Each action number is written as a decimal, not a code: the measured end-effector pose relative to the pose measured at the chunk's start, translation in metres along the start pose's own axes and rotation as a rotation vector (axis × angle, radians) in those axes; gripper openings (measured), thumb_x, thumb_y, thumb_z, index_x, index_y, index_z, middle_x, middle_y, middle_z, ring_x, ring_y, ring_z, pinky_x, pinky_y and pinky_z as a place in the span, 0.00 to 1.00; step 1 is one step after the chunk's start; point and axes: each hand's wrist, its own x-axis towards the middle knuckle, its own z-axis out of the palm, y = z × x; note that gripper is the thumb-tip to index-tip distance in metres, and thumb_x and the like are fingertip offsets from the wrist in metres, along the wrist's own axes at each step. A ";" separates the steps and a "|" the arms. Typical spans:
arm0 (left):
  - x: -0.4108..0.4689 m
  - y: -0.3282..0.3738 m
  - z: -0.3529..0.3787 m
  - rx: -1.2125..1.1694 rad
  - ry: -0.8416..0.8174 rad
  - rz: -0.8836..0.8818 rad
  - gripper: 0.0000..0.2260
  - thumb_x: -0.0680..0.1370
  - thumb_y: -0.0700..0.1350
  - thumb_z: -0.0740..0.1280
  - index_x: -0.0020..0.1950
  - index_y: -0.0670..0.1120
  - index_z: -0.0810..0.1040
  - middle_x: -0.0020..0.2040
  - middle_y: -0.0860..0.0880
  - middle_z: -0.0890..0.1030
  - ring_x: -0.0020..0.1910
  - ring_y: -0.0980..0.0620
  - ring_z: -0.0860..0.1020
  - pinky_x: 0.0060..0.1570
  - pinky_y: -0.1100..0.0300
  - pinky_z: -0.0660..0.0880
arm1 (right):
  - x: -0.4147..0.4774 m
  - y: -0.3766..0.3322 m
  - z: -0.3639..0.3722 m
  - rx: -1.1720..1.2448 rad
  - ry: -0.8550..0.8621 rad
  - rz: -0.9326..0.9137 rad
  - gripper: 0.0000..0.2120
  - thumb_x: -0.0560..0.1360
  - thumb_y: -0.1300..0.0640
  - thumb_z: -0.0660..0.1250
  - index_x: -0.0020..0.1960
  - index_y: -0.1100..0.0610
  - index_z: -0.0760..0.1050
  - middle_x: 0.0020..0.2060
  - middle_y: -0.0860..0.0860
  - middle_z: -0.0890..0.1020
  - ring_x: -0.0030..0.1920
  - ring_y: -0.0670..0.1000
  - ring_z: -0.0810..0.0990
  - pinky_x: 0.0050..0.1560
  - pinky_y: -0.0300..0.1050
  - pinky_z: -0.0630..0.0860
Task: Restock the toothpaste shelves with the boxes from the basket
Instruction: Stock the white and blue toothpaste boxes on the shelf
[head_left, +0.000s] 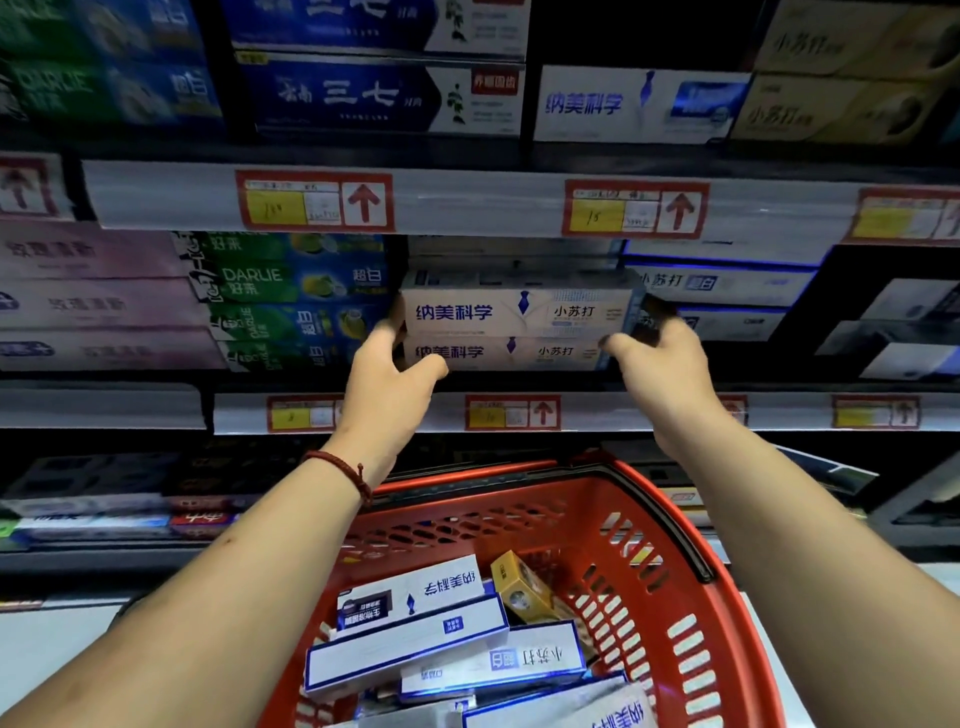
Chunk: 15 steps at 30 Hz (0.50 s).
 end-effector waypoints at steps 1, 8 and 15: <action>0.001 -0.001 0.000 0.035 -0.008 0.000 0.18 0.78 0.36 0.68 0.63 0.54 0.72 0.53 0.63 0.77 0.49 0.70 0.74 0.44 0.78 0.69 | 0.001 0.004 0.001 -0.010 -0.025 -0.004 0.21 0.77 0.60 0.68 0.69 0.50 0.73 0.57 0.47 0.81 0.59 0.51 0.78 0.58 0.45 0.72; -0.003 -0.003 0.012 0.205 0.149 -0.051 0.17 0.76 0.46 0.68 0.65 0.48 0.77 0.64 0.45 0.75 0.61 0.44 0.77 0.64 0.47 0.75 | 0.005 0.013 0.013 -0.021 -0.029 -0.005 0.23 0.76 0.61 0.69 0.70 0.51 0.71 0.59 0.49 0.82 0.61 0.52 0.79 0.63 0.47 0.74; -0.005 -0.005 0.013 0.200 0.179 -0.073 0.23 0.68 0.56 0.64 0.61 0.49 0.79 0.60 0.48 0.80 0.59 0.46 0.79 0.62 0.45 0.77 | -0.001 0.022 0.020 -0.044 0.023 -0.017 0.16 0.76 0.62 0.67 0.64 0.56 0.76 0.56 0.51 0.82 0.56 0.53 0.79 0.53 0.43 0.71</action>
